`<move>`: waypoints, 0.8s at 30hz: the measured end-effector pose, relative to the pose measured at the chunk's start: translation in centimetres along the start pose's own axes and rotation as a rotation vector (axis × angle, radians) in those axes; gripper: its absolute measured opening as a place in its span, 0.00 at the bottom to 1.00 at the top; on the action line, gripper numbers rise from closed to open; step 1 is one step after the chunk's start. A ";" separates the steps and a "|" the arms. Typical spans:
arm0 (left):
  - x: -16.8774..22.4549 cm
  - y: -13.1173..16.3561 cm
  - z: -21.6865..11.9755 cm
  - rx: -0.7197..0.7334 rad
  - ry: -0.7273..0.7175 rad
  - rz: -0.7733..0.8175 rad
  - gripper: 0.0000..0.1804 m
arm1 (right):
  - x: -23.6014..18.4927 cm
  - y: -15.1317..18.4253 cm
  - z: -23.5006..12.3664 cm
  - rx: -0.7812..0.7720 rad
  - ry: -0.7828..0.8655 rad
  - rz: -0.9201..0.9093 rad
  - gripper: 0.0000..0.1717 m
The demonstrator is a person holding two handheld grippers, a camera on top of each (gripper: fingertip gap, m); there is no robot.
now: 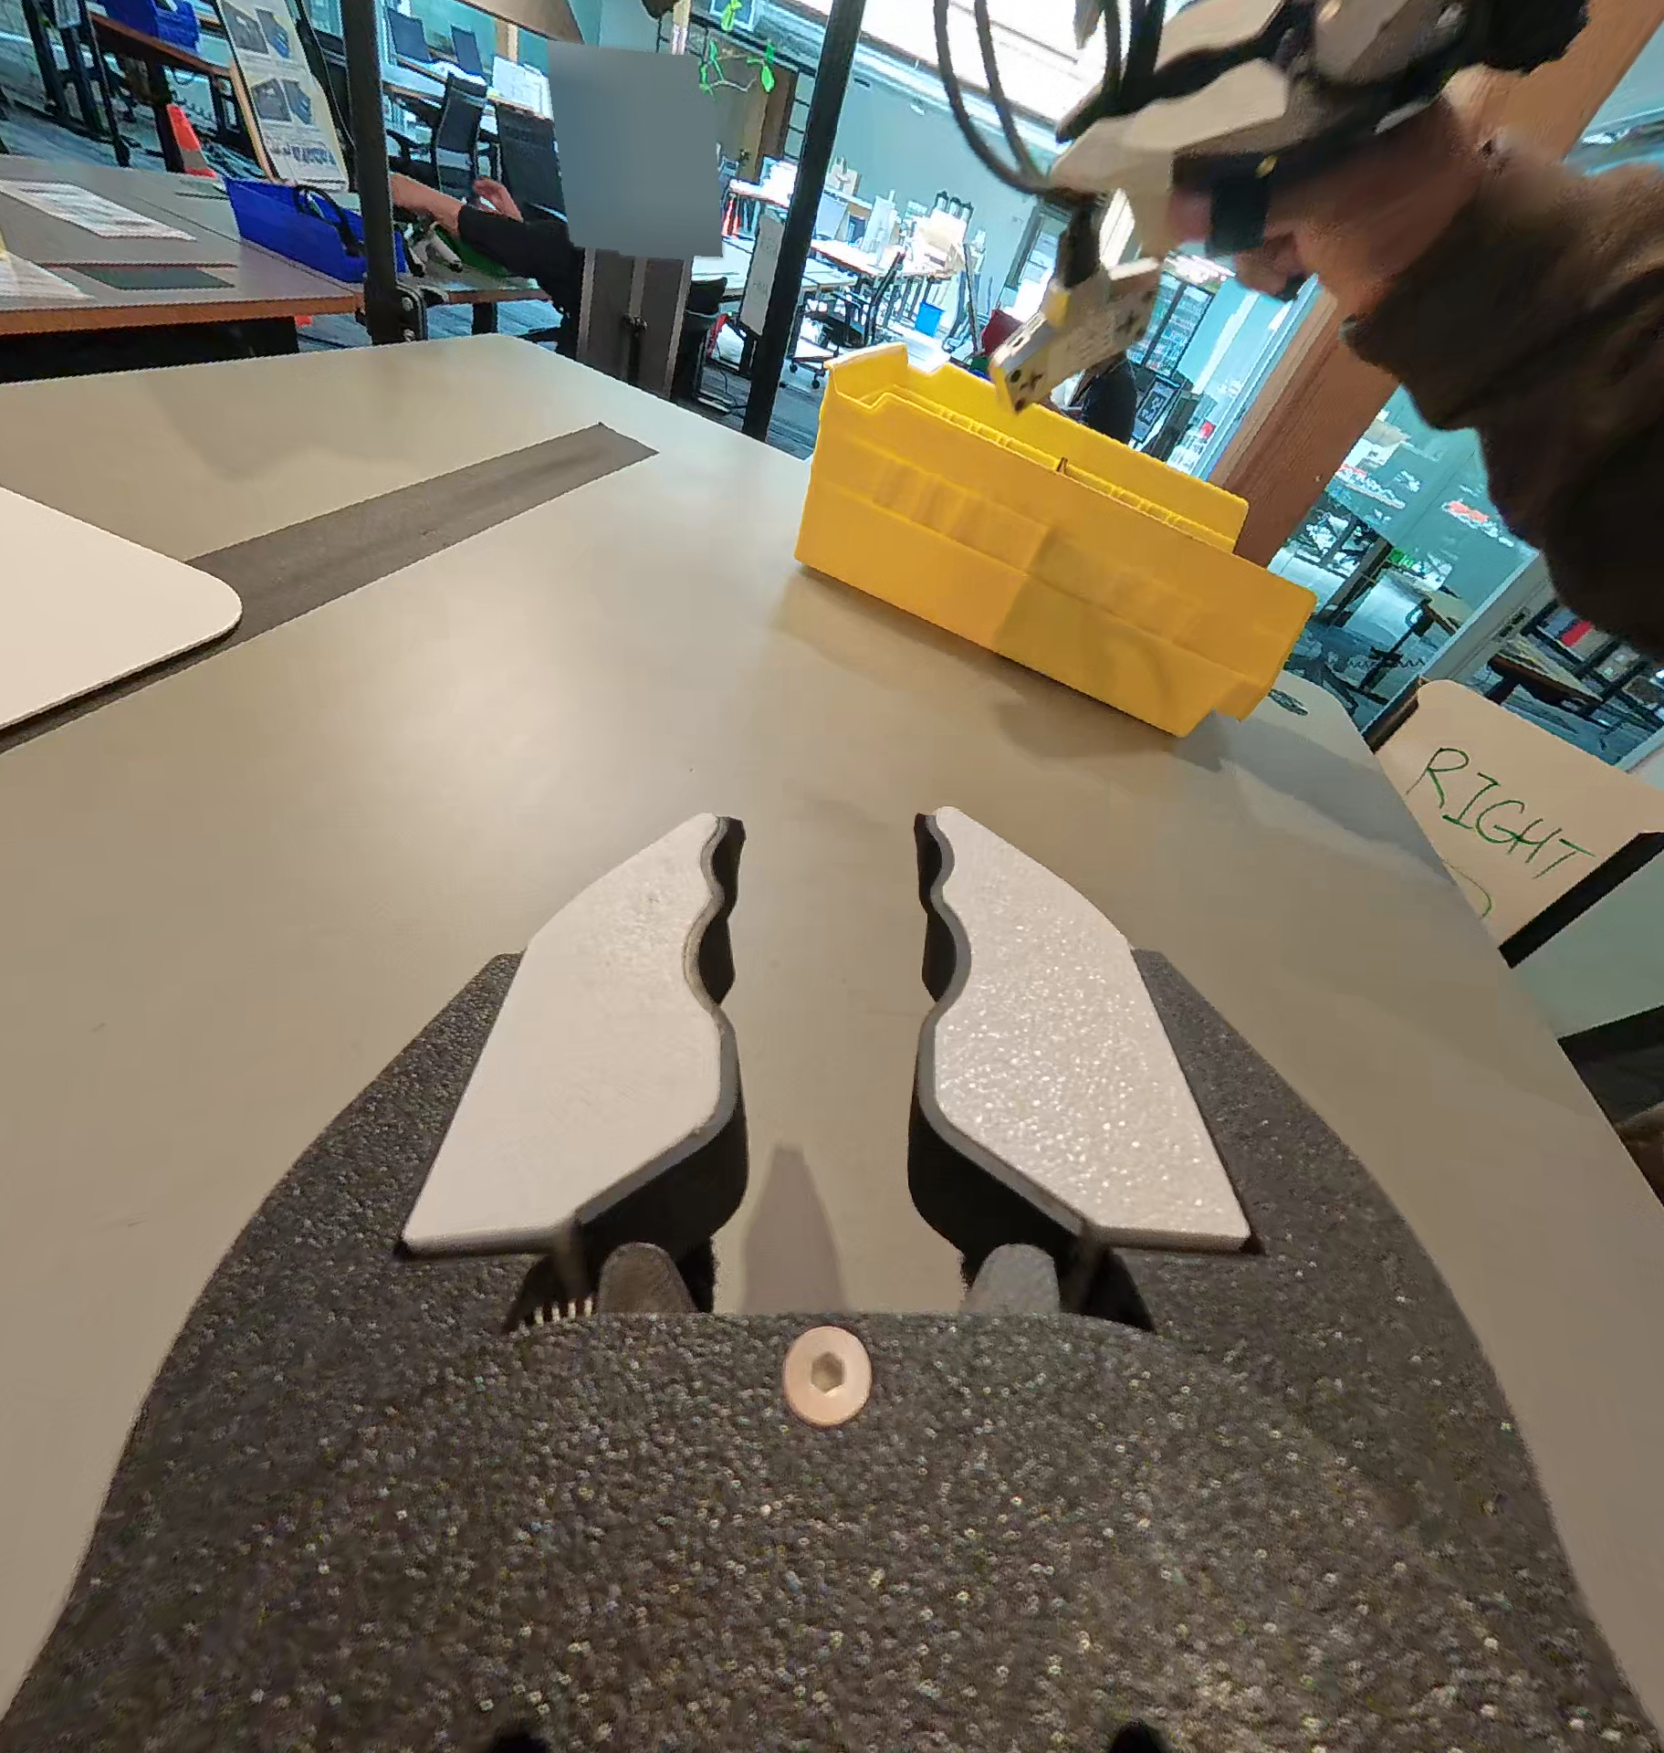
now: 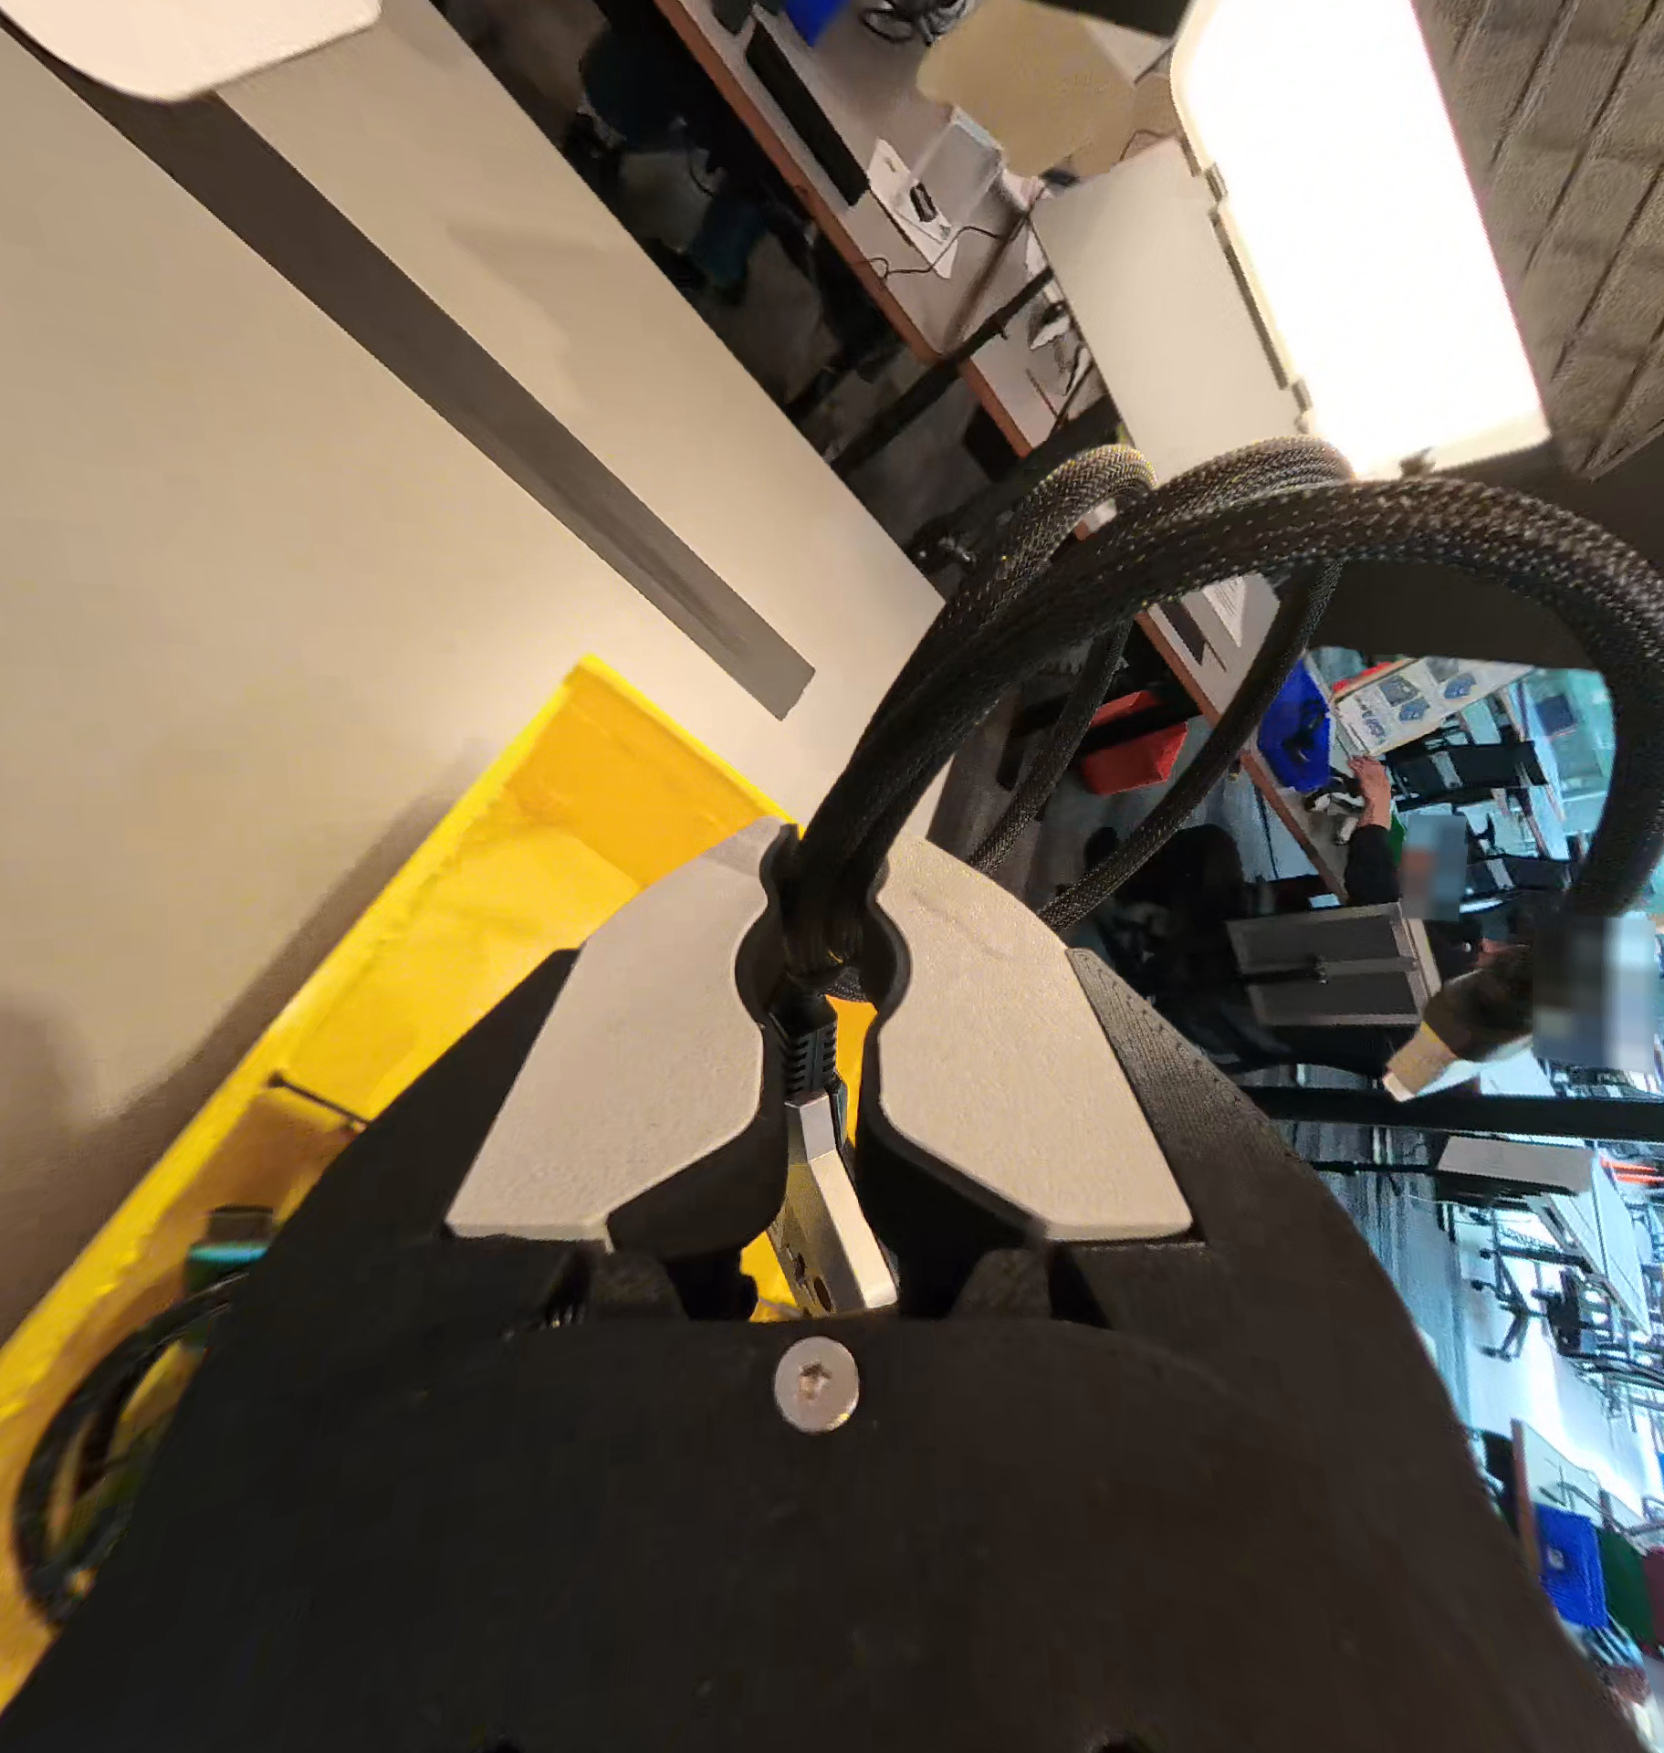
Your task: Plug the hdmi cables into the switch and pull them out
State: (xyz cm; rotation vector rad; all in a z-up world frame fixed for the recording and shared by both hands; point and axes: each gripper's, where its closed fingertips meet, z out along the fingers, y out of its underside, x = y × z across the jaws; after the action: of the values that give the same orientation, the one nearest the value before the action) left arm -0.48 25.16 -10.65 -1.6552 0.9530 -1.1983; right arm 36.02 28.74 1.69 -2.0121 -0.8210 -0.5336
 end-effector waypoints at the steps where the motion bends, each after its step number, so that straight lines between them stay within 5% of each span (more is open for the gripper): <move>1: 0.0 0.0 0.0 0.004 -0.001 -0.001 0.20 | -0.1 0.9 0.8 0.003 0.001 0.003 0.06; 7: -0.1 -0.3 -0.3 0.028 -0.003 -0.002 0.19 | -4.0 7.3 5.3 -0.145 -0.161 -0.107 0.07; 12: -0.1 -0.4 -0.3 0.031 -0.003 -0.002 0.18 | -6.8 10.6 4.9 -0.306 -0.352 -0.263 0.08; 19: -0.1 -0.4 -0.3 0.031 -0.002 -0.005 0.18 | -7.6 10.8 2.3 -0.381 -0.528 -0.265 0.25; 24: -0.1 -0.3 -0.2 0.025 -0.001 -0.006 0.18 | -7.4 7.6 1.1 -0.250 -0.574 -0.146 0.26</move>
State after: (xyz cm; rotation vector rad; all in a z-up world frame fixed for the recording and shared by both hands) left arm -0.70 25.31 -10.36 -1.6395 0.9293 -1.2086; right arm 36.44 24.05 -7.84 -2.3898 -1.3041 -0.1316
